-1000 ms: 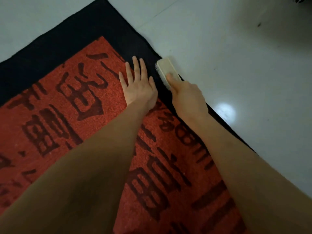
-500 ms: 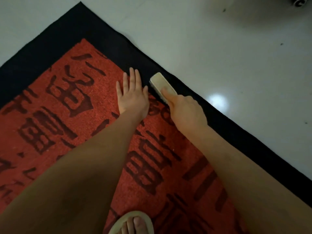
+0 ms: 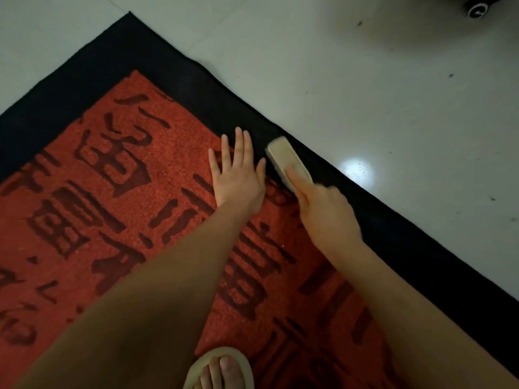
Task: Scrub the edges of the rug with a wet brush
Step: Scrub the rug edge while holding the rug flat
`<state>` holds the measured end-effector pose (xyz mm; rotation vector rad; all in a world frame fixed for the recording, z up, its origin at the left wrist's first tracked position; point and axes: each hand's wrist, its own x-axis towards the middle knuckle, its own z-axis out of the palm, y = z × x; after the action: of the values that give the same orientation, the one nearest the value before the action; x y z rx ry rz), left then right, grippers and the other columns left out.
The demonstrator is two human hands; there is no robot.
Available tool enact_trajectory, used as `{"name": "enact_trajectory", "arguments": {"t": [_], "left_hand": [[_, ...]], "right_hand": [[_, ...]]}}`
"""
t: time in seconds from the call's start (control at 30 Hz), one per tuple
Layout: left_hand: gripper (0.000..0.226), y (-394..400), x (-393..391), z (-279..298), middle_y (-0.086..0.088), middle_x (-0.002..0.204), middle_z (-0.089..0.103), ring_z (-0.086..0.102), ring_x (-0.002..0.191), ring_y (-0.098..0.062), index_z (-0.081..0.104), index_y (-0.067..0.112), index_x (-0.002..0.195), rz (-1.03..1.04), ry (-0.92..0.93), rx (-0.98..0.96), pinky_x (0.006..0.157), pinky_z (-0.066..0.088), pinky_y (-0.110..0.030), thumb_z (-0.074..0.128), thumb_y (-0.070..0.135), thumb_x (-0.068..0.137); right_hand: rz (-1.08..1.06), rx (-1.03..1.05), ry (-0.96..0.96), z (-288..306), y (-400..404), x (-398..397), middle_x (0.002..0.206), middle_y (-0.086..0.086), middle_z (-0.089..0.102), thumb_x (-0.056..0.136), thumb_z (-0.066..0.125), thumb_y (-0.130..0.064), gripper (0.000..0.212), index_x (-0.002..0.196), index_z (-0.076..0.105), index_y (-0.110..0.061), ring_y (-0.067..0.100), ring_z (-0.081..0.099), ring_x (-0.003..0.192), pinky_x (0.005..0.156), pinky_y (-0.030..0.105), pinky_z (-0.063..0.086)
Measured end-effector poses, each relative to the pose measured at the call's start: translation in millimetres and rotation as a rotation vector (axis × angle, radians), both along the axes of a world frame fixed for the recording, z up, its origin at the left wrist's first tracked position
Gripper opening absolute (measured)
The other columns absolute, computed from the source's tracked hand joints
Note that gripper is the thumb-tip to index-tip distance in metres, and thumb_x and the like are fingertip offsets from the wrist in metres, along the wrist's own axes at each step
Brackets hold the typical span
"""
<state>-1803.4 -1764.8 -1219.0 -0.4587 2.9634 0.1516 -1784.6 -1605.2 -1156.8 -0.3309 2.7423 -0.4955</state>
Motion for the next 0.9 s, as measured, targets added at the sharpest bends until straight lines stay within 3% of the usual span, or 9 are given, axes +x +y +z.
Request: {"name": "enact_trajectory", "arguments": {"t": [0.07,0.13,0.2,0.3,0.47,0.57,0.67,0.8,0.9], "left_hand": [[0.063,-1,-5,-2,0.002,0.164,-0.011,-0.011,0.151,-0.023,-0.008,0.016,0.156,0.011,-0.010,-0.003,0.121,-0.007,-0.050,0.010,0.045,0.104],[0.063,5,-4,-3,0.001,0.164,-0.011,-0.011,0.151,-0.024,-0.008,0.014,0.156,0.019,-0.004,-0.019,0.121,-0.007,-0.050,0.010,0.045,0.104],[0.062,7,-4,-1,0.000,0.164,-0.011,-0.011,0.151,-0.025,-0.008,0.014,0.156,0.017,0.005,-0.017,0.121,-0.006,-0.051,0.009,0.044,0.104],[0.062,1,-2,-1,0.001,0.164,-0.012,-0.012,0.151,-0.024,-0.009,0.016,0.156,-0.005,0.002,-0.005,0.121,-0.006,-0.051,0.009,0.045,0.104],[0.062,-10,-17,-2,-0.001,0.165,-0.009,-0.009,0.151,-0.023,-0.005,0.013,0.157,-0.008,0.034,-0.025,0.121,-0.003,-0.051,0.011,0.043,0.104],[0.062,-9,-28,-1,-0.003,0.164,-0.009,-0.010,0.151,-0.023,-0.005,0.012,0.156,0.014,0.040,-0.010,0.121,-0.004,-0.050,0.012,0.041,0.105],[0.061,-23,-28,-5,-0.001,0.164,-0.010,-0.010,0.151,-0.021,-0.006,0.015,0.157,-0.033,0.039,-0.049,0.121,-0.004,-0.049,0.009,0.042,0.104],[0.062,-65,-44,-4,0.000,0.165,-0.002,-0.004,0.151,-0.023,0.001,0.018,0.158,0.056,0.069,-0.041,0.121,-0.002,-0.051,0.014,0.044,0.103],[0.064,-68,-49,-8,0.000,0.165,-0.001,-0.004,0.151,-0.027,0.002,0.018,0.158,0.093,0.103,-0.064,0.121,-0.002,-0.053,0.015,0.046,0.102]], "right_hand": [[0.008,0.045,-0.055,11,41,46,0.067,0.005,0.048,0.099,0.044,-0.017,0.067,0.150,0.014,-0.048,0.034,0.058,0.063,0.055,0.039,0.045],[0.002,0.072,-0.065,9,49,42,0.070,0.008,0.056,0.099,0.045,-0.017,0.068,0.149,0.011,-0.049,0.033,0.059,0.063,0.058,0.041,0.048],[0.011,0.064,0.030,-5,24,1,0.079,0.013,0.060,0.099,0.040,-0.017,0.064,0.150,0.014,-0.045,0.035,0.059,0.070,0.057,0.038,0.039],[0.006,0.047,0.081,-4,-12,-33,0.074,0.011,0.050,0.099,0.037,-0.015,0.056,0.148,0.024,-0.039,0.034,0.057,0.069,0.056,0.036,0.029],[-0.019,0.166,-0.035,13,20,22,0.079,0.009,0.052,0.099,0.036,-0.013,0.071,0.151,-0.001,-0.044,0.033,0.057,0.071,0.060,0.034,0.033],[-0.095,0.005,0.045,0,-33,-34,0.084,0.012,0.051,0.096,0.035,-0.012,0.067,0.152,0.009,-0.039,0.030,0.046,0.070,0.064,0.035,0.031],[-0.050,-0.105,0.043,-13,-85,-75,0.100,0.016,0.061,0.098,0.036,-0.016,0.055,0.149,0.023,-0.031,0.034,0.058,0.087,0.066,0.034,0.031],[0.042,0.062,0.083,-10,-43,-41,0.074,0.011,0.047,0.098,0.038,-0.015,0.066,0.152,0.010,-0.040,0.038,0.058,0.074,0.060,0.036,0.028],[0.012,0.087,0.098,-5,-62,-52,0.076,0.011,0.046,0.099,0.037,-0.015,0.066,0.152,0.008,-0.040,0.036,0.057,0.074,0.061,0.036,0.029]]}}
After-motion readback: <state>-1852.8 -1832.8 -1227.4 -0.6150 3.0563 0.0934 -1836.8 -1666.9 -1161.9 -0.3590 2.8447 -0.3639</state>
